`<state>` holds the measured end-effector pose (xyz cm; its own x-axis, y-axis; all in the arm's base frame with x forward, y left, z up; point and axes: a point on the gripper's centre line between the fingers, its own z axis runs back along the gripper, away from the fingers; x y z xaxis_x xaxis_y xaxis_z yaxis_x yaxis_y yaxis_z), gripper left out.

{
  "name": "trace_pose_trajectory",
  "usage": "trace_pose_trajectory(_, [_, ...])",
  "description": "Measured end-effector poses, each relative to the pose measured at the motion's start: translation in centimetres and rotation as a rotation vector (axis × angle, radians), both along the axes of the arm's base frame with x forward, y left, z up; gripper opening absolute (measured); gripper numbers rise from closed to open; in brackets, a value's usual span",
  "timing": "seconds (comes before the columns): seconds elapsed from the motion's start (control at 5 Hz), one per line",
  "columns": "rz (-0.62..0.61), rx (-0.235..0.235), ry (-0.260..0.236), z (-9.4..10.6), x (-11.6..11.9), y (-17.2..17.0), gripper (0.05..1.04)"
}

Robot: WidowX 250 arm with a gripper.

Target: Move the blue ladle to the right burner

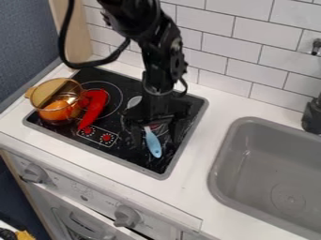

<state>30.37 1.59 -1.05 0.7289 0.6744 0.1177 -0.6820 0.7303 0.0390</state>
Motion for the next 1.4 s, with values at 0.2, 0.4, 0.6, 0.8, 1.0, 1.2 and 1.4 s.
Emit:
trace_pose_trajectory(0.2, [0.015, 0.072, 0.01, -1.1, 0.1, -0.1, 1.0])
trace_pose_trajectory(0.4, [0.01, 0.076, -0.002, -1.1, 0.4, 0.0, 0.947])
trace_pose_trajectory(0.6, [0.019, 0.078, -0.017, -1.2, 0.6, 0.0, 0.659])
trace_pose_trajectory(0.8, [0.021, 0.042, -0.002, -1.3, 0.3, -0.2, 0.369])
trace_pose_trajectory(1.0, [0.036, 0.023, 0.035, -1.2, 0.1, 0.4, 0.324])
trace_pose_trajectory(1.2, [0.083, 0.007, 0.036, -0.6, 0.5, 1.4, 0.324])
trace_pose_trajectory(1.4, [0.12, -0.038, 0.004, 1.3, 1.5, 1.9, 0.324])
